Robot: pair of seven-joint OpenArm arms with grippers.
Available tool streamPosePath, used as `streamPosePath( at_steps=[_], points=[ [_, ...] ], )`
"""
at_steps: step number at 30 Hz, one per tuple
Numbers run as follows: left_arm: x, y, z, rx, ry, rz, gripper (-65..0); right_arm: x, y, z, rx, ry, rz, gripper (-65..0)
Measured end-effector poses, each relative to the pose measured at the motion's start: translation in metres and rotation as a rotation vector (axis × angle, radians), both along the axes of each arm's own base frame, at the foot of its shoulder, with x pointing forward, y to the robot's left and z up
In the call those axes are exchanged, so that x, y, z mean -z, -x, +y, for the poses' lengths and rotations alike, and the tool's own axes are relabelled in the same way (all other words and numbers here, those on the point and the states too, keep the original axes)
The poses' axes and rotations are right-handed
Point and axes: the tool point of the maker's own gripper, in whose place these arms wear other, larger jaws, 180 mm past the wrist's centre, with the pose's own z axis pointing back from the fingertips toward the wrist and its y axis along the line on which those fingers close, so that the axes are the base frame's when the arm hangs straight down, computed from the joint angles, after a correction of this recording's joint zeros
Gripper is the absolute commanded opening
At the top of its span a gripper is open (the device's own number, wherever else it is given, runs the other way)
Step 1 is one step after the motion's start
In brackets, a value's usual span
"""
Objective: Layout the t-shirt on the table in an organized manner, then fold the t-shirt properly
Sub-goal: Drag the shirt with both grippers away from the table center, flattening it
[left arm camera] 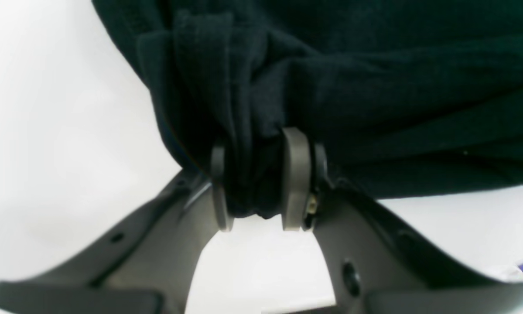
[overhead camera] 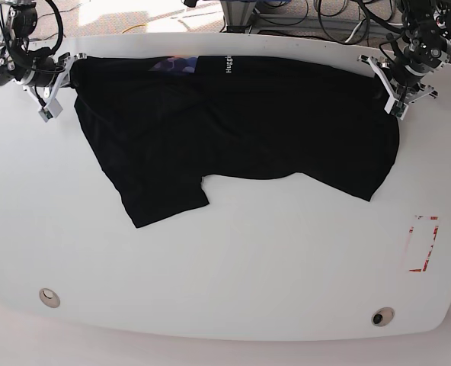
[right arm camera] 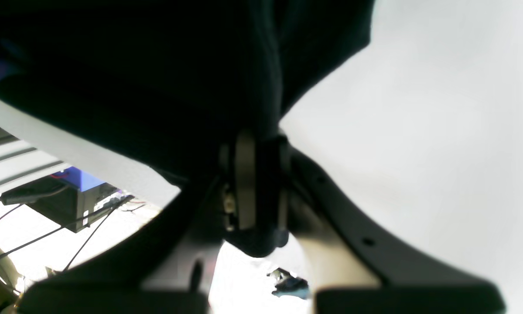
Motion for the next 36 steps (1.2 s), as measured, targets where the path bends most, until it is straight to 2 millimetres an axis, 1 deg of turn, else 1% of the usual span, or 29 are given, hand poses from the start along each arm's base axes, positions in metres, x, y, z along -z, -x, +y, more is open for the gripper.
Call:
streamPosePath(
  at_steps=[6, 12, 13, 15, 17, 20, 22, 26, 29, 32, 36],
  points=[
    [0.000, 0.025, -0.003, -0.036, 0.003, 0.025, -50.6, 0.004, 0.011, 0.001, 0.001, 0.000, 0.026, -61.0],
    [0.000, 0.032, -0.001, -0.048, 0.013, 0.031, -50.1, 0.005, 0.013, 0.000, 0.000, 0.003, 0.035, -61.0],
    [0.000, 0.032, -0.001, -0.049, 0.014, 0.031, -49.0, 0.005, 0.013, 0.000, 0.000, 0.003, 0.035, -61.0],
    [0.000, 0.033, -0.001, -0.050, 0.013, 0.033, -44.4, 0.005, 0.013, 0.001, 0.000, 0.003, 0.035, -61.0],
    [0.000, 0.033, 0.000, -0.051, 0.008, 0.033, -38.1, 0.005, 0.013, 0.001, 0.000, 0.001, 0.034, -61.0],
    [0.000, 0.032, 0.002, -0.058, 0.004, 0.031, -30.1, 0.005, 0.013, 0.001, 0.000, 0.001, 0.034, -61.0],
    [-0.001, 0.032, 0.004, -0.059, -0.002, 0.031, -26.8, 0.005, 0.013, 0.001, 0.000, 0.001, 0.034, -61.0],
    [-0.001, 0.032, 0.006, -0.060, -0.007, 0.031, -24.7, 0.005, 0.012, 0.001, 0.000, 0.002, 0.034, -61.0],
    [-0.001, 0.032, 0.006, -0.060, -0.007, 0.031, -21.0, 0.005, 0.012, 0.000, -0.001, 0.003, 0.034, -60.9],
    [-0.002, 0.033, 0.009, -0.069, -0.011, 0.034, -14.2, 0.004, 0.011, 0.000, -0.001, 0.004, 0.032, -60.9],
    [-0.006, 0.039, 0.023, -0.106, -0.041, 0.069, -3.1, 0.004, 0.010, -0.001, -0.002, 0.005, 0.029, -60.9]
  ],
)
